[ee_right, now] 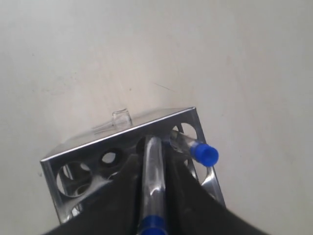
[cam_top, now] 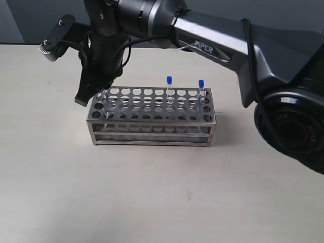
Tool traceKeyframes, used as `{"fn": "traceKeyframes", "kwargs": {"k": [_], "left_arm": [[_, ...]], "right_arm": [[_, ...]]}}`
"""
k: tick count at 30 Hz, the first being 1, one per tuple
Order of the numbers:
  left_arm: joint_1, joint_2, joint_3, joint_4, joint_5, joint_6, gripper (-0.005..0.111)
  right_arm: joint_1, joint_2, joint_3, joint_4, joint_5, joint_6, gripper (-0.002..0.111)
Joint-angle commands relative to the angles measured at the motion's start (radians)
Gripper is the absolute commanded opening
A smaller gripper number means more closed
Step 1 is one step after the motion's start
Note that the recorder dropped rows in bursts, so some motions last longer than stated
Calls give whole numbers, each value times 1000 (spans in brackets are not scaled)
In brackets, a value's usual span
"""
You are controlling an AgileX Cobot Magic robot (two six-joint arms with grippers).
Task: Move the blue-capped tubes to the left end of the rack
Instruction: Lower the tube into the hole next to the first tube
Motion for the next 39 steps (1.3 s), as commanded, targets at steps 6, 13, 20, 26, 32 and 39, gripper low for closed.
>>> {"fn": "traceKeyframes", "kwargs": {"k": [6, 13, 20, 26, 32, 39], "left_arm": [[-4, 3, -5, -3, -6, -5, 1], [-4, 3, -5, -3, -6, -5, 1], [-4, 3, -5, -3, -6, -5, 1], [-4, 3, -5, -3, -6, -5, 1], [-4, 3, -5, -1, -8, -5, 1], [-4, 3, -5, 1, -8, -5, 1]], "right_arm": [[-5, 44, -6, 33, -48, 10, 0], [-5, 62, -6, 55, -128, 46, 0], [-5, 64, -6, 136, -159, 59, 0], [-5, 64, -6, 136, -147, 59, 0], [-5, 64, -6, 105, -136, 77, 0], [-5, 64, -6, 36, -113, 124, 0]]}}
